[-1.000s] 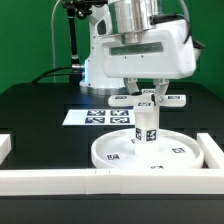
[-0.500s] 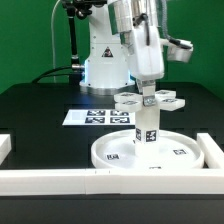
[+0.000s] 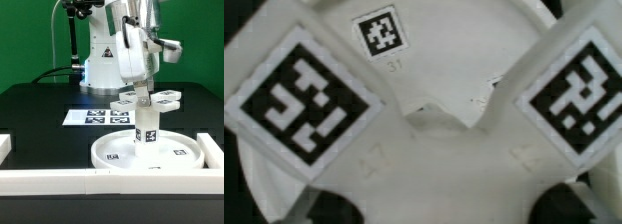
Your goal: Assemble round table
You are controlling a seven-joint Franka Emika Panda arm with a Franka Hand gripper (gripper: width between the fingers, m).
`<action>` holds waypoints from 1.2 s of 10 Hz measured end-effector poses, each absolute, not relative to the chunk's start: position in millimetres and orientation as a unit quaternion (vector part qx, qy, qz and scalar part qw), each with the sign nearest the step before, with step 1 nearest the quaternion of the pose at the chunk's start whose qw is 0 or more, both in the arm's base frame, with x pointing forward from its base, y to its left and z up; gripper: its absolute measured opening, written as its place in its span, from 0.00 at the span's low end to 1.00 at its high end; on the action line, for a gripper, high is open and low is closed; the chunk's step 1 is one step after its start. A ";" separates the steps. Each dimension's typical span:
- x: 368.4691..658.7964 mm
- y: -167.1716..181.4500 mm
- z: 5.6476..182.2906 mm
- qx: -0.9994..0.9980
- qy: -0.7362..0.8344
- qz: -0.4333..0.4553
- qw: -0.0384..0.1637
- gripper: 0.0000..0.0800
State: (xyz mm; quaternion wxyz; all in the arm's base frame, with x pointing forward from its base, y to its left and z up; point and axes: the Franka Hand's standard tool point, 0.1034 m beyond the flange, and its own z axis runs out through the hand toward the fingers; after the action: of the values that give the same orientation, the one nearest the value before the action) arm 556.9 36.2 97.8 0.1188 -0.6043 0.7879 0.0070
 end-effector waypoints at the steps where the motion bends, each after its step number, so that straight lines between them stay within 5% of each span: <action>1: 556.7 38.2 102.6 -0.638 0.761 0.019 0.116 0.65; 2: 561.1 39.1 113.0 -0.650 0.750 0.024 0.121 0.78; 4: 564.9 39.0 127.5 -0.655 0.744 0.023 0.132 0.81; 8: 563.3 39.8 123.6 -0.685 0.716 0.019 0.130 0.81; 12: 566.6 45.4 127.0 -0.873 0.476 -0.006 0.108 0.81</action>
Offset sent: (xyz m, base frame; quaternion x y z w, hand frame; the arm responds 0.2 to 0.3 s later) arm 0.0052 0.0072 0.0323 -0.0066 -0.0595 0.0121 0.9981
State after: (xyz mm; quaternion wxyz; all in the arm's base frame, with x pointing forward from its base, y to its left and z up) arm 566.6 45.4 127.0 0.1076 -0.8731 0.4755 -0.0055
